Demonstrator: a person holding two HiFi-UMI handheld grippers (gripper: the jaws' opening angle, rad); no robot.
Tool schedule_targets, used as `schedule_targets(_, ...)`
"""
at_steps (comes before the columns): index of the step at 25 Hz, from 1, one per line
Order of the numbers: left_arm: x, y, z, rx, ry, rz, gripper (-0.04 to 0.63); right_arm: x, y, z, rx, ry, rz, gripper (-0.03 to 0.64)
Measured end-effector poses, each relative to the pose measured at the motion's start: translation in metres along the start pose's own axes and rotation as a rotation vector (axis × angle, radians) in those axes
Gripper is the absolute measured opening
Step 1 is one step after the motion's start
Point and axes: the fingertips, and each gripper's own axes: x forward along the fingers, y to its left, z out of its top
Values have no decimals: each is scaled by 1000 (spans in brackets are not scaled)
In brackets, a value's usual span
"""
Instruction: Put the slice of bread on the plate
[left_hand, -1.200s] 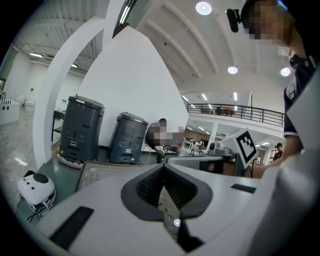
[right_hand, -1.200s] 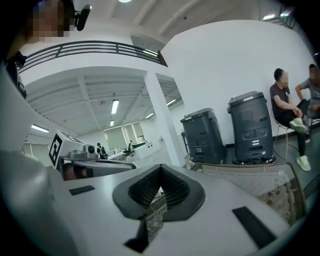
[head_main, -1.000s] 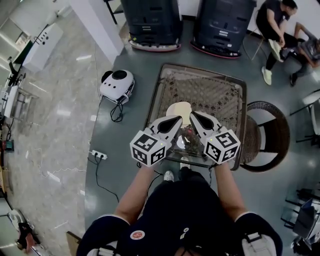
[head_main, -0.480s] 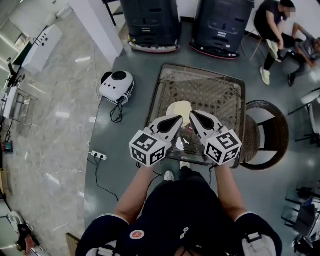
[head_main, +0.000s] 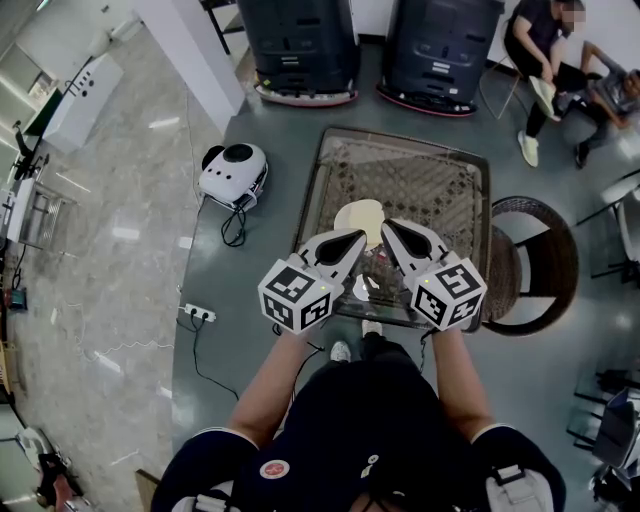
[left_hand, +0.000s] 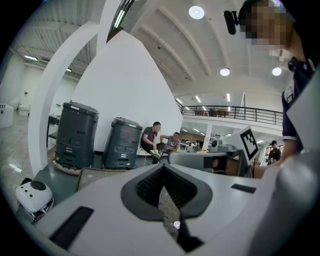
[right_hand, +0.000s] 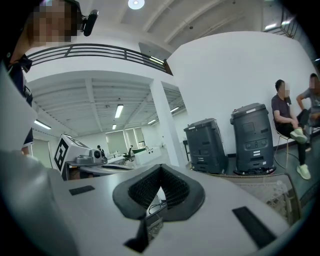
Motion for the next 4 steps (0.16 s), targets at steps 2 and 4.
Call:
schedule_targets(2, -1, -1, 0, 2, 0, 0, 6, -1, 1, 1, -2, -2, -1, 6)
schedule_targets(4, -2, -2, 0, 4, 0, -1, 6, -2, 3, 1, -3, -4, -1, 6)
